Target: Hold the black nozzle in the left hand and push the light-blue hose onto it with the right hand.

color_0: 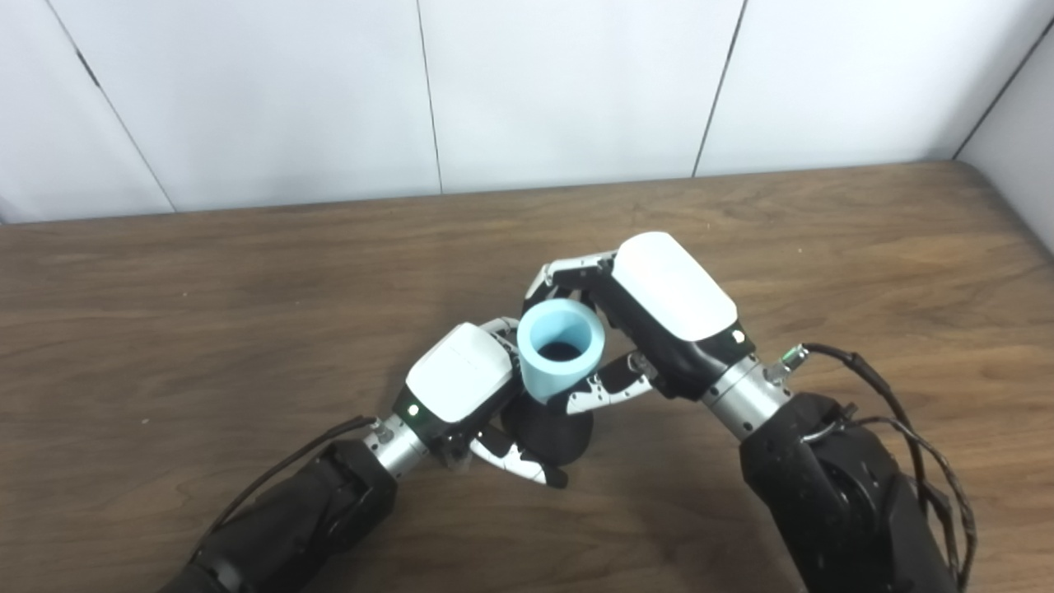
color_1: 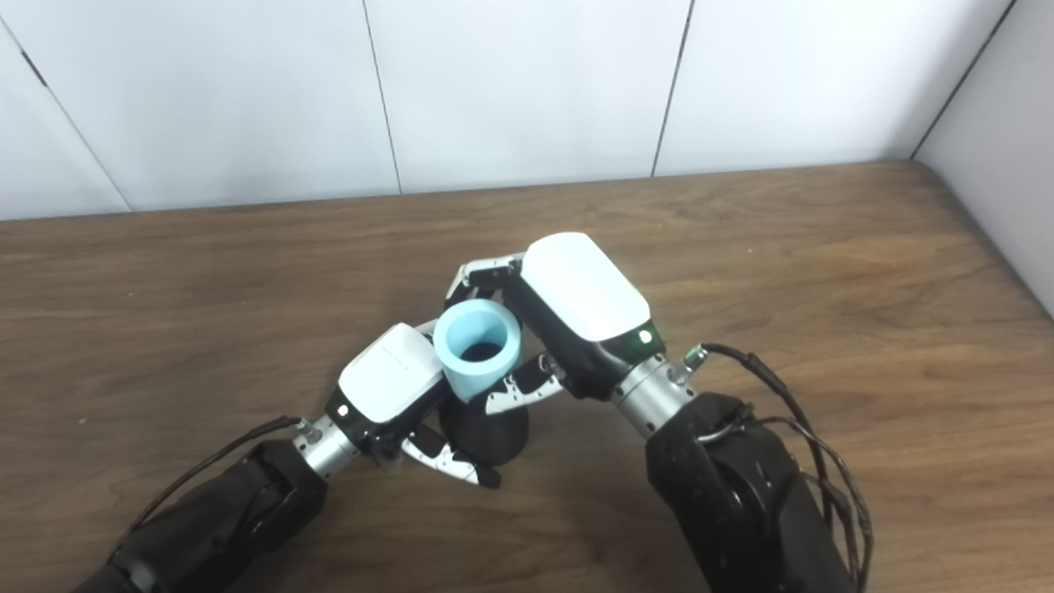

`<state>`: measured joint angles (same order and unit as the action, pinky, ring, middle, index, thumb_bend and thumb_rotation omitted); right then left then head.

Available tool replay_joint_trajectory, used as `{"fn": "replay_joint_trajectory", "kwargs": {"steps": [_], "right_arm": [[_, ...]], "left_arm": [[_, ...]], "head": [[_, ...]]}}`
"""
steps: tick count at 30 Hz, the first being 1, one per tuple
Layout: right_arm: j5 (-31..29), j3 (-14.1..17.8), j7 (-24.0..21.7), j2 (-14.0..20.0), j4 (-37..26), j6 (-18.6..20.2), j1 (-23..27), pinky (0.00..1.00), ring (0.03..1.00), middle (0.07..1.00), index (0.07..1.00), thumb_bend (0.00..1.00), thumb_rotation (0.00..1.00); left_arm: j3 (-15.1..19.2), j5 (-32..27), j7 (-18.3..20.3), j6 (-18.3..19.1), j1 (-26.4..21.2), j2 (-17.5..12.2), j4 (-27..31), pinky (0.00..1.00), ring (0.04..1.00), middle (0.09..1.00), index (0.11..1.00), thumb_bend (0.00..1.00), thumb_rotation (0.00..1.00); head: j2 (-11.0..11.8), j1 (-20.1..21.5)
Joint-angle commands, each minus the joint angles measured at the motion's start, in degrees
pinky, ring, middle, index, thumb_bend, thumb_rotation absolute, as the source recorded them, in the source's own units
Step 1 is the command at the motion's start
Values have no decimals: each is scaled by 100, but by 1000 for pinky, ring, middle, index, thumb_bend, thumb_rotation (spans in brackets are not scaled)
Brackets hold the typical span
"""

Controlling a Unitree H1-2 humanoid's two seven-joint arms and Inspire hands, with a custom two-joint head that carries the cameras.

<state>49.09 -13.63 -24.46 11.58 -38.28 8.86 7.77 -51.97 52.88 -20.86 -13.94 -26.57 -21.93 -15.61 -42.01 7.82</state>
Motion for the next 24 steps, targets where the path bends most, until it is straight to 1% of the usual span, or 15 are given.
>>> {"fn": "replay_joint_trajectory", "kwargs": {"steps": [1,5,9,11,12,13,14,15,16,18,22,24], "right_arm": [[-148,159,-80,5,-6,154,38,179,340,445,542,507,0],[-153,193,-168,18,-45,205,45,193,344,449,546,507,0],[-152,171,-135,25,-52,151,60,162,333,440,539,507,0],[-222,182,-136,-21,-99,190,69,203,349,457,543,509,0],[-262,188,-141,-39,-126,210,75,281,402,467,518,521,2],[-337,195,-131,-55,-146,218,80,328,440,503,535,750,77],[-421,203,-117,-69,-157,219,81,388,494,550,573,873,149],[-488,209,-105,-81,-165,217,82,456,560,612,629,949,217],[-573,215,-111,-97,-184,234,85,486,592,645,663,975,250],[-682,220,-122,-111,-214,243,93,541,665,726,752,996,288],[-837,241,-109,-120,-238,197,104,563,692,760,769,1000,302],[-904,255,-157,-128,-271,252,109,595,731,792,796,1000,333]], "left_arm": [[-789,697,1060,-109,904,6,-478,766,470,443,527,512,0],[-790,689,1098,-99,901,5,-467,768,478,448,526,513,0],[-782,670,1066,-115,904,21,-473,760,470,446,525,513,0],[-775,650,1060,-119,908,29,-476,756,459,444,524,513,0],[-780,665,1063,-108,905,32,-478,753,453,438,525,512,0],[-785,678,1068,-100,903,33,-477,754,455,438,525,512,0],[-788,686,1064,-100,902,34,-479,758,463,441,525,513,0],[-792,689,1077,-96,900,35,-477,759,462,440,526,513,0],[-792,681,1087,-98,898,37,-482,762,466,442,527,513,0],[-802,686,1123,-90,888,41,-484,763,473,446,526,512,0],[-815,728,1087,-85,877,50,-511,759,475,448,527,513,0],[-814,709,1117,-85,875,50,-511,762,477,446,526,513,0]], "head": [[-11,5],[-5,-2],[-2,-2],[0,-11],[1,-11],[1,-11],[3,-14],[3,-14],[3,-14],[14,-10],[14,-9],[21,-3]]}}
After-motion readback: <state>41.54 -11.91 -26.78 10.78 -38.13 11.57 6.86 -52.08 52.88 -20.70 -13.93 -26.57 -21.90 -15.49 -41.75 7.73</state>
